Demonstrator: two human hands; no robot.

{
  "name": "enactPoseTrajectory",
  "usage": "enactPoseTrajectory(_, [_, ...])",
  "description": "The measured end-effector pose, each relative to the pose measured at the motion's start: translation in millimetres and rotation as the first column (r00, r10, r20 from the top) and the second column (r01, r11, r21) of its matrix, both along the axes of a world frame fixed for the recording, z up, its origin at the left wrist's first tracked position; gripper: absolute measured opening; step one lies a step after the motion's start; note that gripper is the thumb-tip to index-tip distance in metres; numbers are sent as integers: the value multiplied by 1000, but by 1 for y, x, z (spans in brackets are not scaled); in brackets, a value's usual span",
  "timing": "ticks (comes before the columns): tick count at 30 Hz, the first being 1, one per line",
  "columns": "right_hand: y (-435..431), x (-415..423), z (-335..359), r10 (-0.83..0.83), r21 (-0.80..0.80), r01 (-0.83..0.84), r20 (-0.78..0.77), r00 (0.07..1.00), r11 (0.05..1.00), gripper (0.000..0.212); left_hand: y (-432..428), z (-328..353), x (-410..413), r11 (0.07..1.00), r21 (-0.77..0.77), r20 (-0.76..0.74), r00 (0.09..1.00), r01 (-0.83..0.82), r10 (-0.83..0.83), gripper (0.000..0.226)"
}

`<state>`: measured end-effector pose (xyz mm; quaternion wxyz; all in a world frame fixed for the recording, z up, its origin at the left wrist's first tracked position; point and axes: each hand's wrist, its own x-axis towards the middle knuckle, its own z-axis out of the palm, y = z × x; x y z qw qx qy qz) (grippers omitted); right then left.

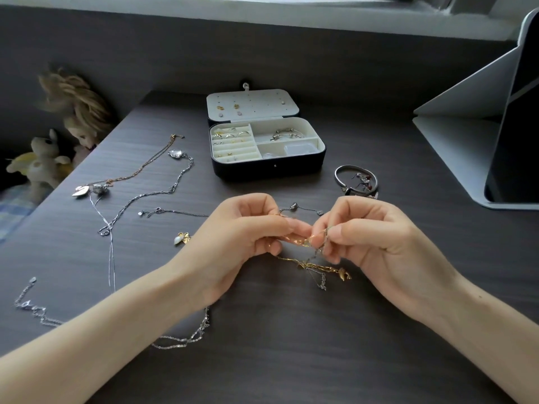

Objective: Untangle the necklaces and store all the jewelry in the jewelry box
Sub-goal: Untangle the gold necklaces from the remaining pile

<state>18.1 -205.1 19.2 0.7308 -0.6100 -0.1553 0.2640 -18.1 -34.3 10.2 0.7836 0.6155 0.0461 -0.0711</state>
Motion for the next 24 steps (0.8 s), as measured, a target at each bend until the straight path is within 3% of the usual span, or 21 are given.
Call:
enactPoseTrajectory(4, [0, 1, 0, 18, -55, -18, 8, 1000, 998, 3, 0, -1, -1, 997, 56, 69, 996, 43, -47, 22])
enactPoseTrajectory(9, [1, -1, 0, 64, -97, -59, 42, 997, 993, 12, -1, -5, -4, 956, 290, 178, 980, 39, -94, 21])
enactPoseTrajectory(13, [0, 0, -1, 64, -111, -57, 57, 996, 992, 11, 0, -6, -4, 926, 372, 219, 964, 61, -151, 20])
enactPoseTrajectory(21, [1, 0, -5, 39, -236, -4, 147, 988, 972, 4, 3, -10, -3, 758, 650, 355, 902, -49, -246, 0])
enactPoseTrajectory(24, [0, 1, -7, 27, -309, 50, 242, 970, 950, 11, 3, -9, -1, 776, 630, 325, 920, -39, -218, 2])
